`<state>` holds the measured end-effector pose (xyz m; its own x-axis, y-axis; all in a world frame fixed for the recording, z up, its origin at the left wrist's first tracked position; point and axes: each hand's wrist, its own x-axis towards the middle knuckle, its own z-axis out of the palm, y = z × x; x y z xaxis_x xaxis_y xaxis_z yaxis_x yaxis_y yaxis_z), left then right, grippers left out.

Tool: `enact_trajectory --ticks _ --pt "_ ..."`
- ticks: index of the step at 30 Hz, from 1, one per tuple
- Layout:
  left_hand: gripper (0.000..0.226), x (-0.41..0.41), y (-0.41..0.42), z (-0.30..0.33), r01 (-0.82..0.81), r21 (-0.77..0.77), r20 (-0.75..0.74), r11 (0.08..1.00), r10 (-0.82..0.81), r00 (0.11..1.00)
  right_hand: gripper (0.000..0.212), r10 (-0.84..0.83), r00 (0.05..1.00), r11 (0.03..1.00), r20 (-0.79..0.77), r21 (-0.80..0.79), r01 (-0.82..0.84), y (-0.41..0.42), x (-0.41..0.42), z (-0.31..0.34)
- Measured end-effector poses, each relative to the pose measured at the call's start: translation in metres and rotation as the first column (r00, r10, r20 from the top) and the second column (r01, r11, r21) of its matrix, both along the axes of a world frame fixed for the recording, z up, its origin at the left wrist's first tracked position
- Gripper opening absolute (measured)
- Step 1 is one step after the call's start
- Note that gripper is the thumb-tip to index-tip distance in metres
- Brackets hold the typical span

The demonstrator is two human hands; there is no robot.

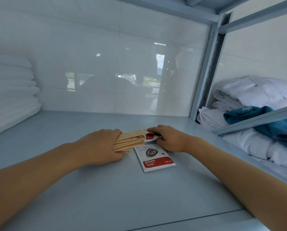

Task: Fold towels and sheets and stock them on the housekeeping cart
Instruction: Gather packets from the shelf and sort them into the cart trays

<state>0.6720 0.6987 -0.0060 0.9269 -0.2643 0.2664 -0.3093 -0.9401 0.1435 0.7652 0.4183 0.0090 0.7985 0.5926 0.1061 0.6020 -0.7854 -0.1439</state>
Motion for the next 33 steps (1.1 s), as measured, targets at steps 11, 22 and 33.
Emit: enact_trajectory --ticks 11,22,33 --pt "0.047 0.016 0.027 0.003 -0.195 0.101 -0.015 0.976 0.198 0.980 0.056 -0.163 0.980 0.986 -0.116 -0.052 0.158 0.034 -0.073 0.002" --pt "0.047 0.012 0.023 0.004 -0.176 0.105 0.013 0.979 0.175 0.984 0.089 -0.287 0.931 0.933 -0.224 -0.285 0.218 0.062 -0.101 0.018" --pt "0.046 -0.005 0.003 0.004 -0.019 0.040 0.024 0.999 0.018 1.000 0.073 -0.322 0.946 0.946 -0.039 -0.057 0.319 0.043 -0.127 0.003"
